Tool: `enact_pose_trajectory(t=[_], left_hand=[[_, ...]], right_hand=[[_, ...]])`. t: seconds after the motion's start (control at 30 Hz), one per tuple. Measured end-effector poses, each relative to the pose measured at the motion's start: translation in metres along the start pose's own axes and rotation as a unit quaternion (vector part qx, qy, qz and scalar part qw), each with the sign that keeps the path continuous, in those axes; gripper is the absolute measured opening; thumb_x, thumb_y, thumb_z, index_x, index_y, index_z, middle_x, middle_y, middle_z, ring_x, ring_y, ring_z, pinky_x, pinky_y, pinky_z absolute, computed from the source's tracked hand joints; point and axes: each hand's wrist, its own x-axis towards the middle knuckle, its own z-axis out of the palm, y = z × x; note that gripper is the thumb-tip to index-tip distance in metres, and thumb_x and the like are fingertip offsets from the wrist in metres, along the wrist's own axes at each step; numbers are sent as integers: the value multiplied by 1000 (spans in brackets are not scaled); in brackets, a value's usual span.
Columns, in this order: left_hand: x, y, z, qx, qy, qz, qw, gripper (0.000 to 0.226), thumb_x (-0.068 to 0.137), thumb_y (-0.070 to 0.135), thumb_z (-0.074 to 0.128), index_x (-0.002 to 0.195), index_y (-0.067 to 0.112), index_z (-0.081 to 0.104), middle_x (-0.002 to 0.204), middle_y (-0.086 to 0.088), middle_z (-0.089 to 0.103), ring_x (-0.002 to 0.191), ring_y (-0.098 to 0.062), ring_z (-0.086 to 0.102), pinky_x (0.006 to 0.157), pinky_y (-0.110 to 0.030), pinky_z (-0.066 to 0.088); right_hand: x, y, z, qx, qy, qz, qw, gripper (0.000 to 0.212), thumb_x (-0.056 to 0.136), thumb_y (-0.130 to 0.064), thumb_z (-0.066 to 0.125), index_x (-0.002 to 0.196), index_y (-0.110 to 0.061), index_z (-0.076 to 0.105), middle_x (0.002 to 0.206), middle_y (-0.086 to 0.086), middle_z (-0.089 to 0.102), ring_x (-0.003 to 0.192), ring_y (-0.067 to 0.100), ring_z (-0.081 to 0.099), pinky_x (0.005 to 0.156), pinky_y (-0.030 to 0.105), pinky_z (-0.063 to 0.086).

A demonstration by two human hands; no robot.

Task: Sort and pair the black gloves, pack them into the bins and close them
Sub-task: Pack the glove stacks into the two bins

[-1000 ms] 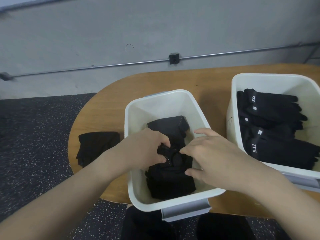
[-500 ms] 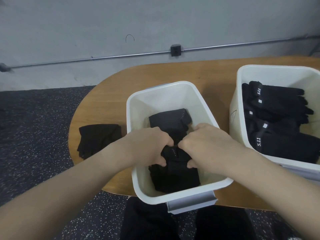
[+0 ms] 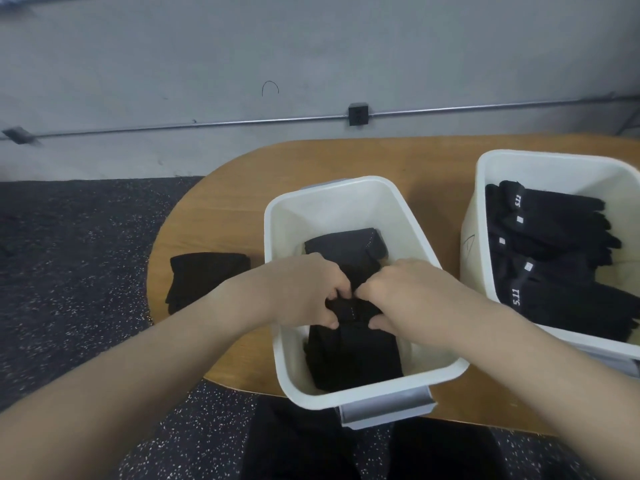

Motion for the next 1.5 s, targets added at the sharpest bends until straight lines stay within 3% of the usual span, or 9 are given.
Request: enact_pose_trajectory(t=[0.23,0.33,0.43,0.57,0.8,0.97,1.13,1.3,1.5], left_hand=[[-47,-15,-12,-50,76,12,996,30,98,35,67,127,41,67,122,22,68,115,5,58,104,-23,45],[-72,-39,-17,-37,196,23,980,29,97,36,69,126,39,69,124,22,67,122,4,54,109,-19,36],[-96,-83,-16,-13,284,-52,957,34,97,37,63,131,34,66,134,17,64,132,-5,52,116,-29,32],[-110,-151,-4,-99,237,-172,951,42,100,41,62,142,41,54,146,22,54,124,1,49,102,-22,40],[-89,-224,29,-227,185,-225,929,58,97,49,66,150,43,43,150,15,51,136,-9,48,112,-36,41],[-72,-238,36,-257,167,-226,924,50,91,50,73,137,36,58,128,13,64,114,-11,63,96,-38,57],[-63,-248,32,-301,122,-241,915,63,82,52,82,134,25,60,127,3,66,115,-18,63,104,-46,53],[-63,-253,33,-267,50,-266,925,103,72,65,84,154,17,43,156,-1,49,143,-27,45,120,-50,36],[-73,-248,41,-302,-21,-258,918,105,65,69,86,147,12,52,146,-3,58,134,-28,54,117,-48,41]], right_hand=[[1,8,-6,81,-25,2,996,41,98,-37,66,137,-26,62,128,-2,69,110,20,66,95,38,55],[-1,7,-10,130,-16,-11,991,53,99,-42,65,149,-34,50,143,-13,59,119,11,61,97,26,50],[5,5,-16,139,29,-31,989,52,98,-52,60,147,-40,49,142,-23,54,121,4,55,99,26,47],[22,-8,-26,155,96,-56,982,57,94,-64,50,146,-44,44,144,-30,47,127,-2,49,105,25,46],[90,-57,-38,179,115,-118,970,68,97,-73,36,157,-43,30,166,-27,16,144,-15,1,116,20,3],[135,-81,-36,125,110,-150,975,67,101,-69,29,156,-33,38,165,-15,30,153,-1,10,115,17,-16],[154,-93,-36,86,97,-142,981,64,101,-69,29,150,-32,45,155,-14,46,147,1,31,127,32,-6],[157,-96,-35,68,91,-108,988,65,100,-70,30,151,-31,46,154,-13,47,146,5,34,118,25,-9],[156,-99,-30,33,100,-92,990,66,99,-72,30,145,-31,51,143,-12,58,138,8,45,123,30,6]])
